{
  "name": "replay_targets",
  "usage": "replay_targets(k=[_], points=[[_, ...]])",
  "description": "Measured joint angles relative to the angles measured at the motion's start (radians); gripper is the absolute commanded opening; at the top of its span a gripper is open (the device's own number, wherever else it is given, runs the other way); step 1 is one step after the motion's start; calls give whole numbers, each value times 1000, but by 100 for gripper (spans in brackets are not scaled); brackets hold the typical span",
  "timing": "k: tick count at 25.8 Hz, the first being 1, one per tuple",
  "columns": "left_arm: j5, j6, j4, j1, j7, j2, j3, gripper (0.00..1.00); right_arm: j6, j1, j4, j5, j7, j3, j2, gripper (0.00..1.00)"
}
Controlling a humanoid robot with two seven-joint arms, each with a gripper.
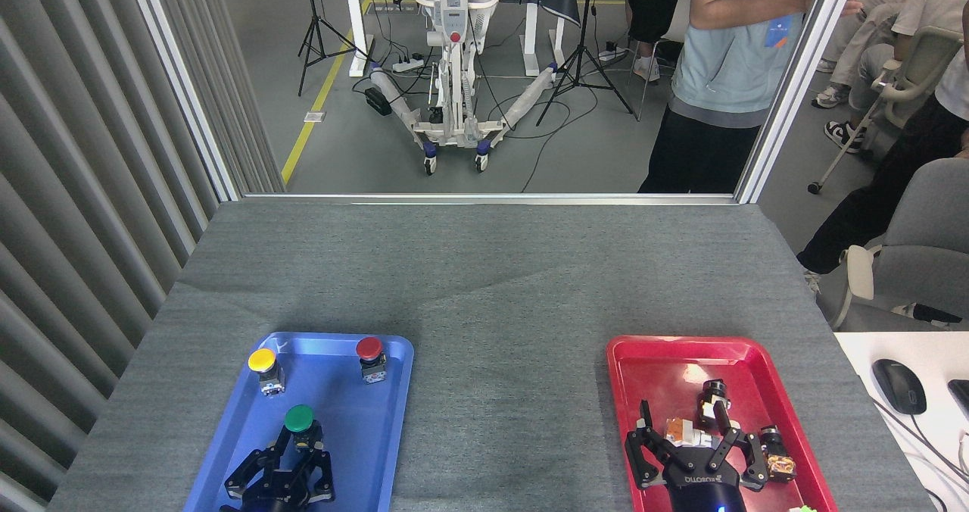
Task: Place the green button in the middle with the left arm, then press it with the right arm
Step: 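Carry the green button out of the blue tray toward the table middle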
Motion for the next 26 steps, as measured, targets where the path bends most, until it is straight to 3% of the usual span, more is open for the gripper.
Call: replay_targets(k=[5, 7, 14, 20, 26], points=[[-1, -20, -5, 4, 0, 7, -1, 25, 0, 0, 0, 0, 0, 0, 0, 100], [-1, -44, -15, 5, -7, 11, -1, 24, 0, 0, 0, 0, 0, 0, 0, 100], [1, -188, -143, 3, 44, 21, -14, 14, 1, 0, 1, 0, 0, 0, 0, 100], [-62, -251, -176, -67, 65, 21, -143, 13, 2, 0, 1, 0, 3, 0, -1, 100], [-167, -248, -49, -181, 44, -42, -288, 13, 2, 0, 1, 0, 3, 0, -1, 100]])
